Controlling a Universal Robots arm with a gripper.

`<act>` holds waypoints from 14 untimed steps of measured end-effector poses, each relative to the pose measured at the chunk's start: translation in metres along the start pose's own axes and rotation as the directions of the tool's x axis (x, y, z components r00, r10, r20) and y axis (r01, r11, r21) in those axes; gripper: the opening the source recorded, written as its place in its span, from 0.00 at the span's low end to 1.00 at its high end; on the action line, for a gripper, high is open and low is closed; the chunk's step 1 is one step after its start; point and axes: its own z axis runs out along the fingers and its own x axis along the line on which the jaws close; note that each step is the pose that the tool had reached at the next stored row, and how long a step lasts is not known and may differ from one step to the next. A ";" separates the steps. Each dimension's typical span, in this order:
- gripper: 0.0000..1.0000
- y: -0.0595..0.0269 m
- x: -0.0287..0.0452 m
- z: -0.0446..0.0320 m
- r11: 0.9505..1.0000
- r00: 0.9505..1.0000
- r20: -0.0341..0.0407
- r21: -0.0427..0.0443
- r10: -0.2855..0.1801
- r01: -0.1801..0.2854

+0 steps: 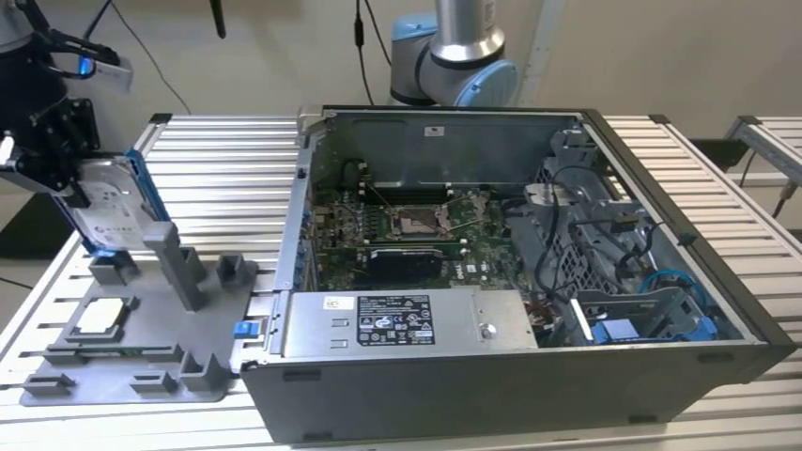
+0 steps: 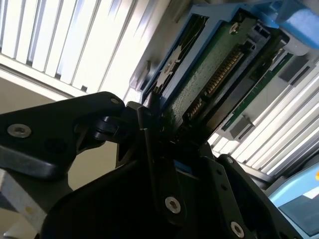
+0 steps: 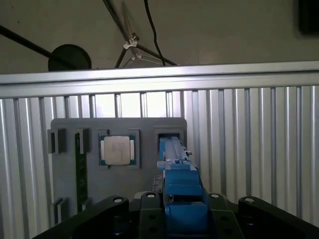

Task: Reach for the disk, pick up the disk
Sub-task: 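Pick up the disk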

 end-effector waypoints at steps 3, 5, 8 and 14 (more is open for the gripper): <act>0.00 0.0001 0.0000 -0.0035 1.000 1.000 0.000 0.000 0.000 0.000; 0.00 0.0001 0.0000 -0.0054 1.000 1.000 0.000 0.000 0.000 0.000; 0.00 0.0001 0.0000 -0.0085 1.000 1.000 0.000 0.000 0.000 0.000; 0.00 0.0002 -0.0001 -0.0135 1.000 1.000 0.000 0.000 0.000 0.000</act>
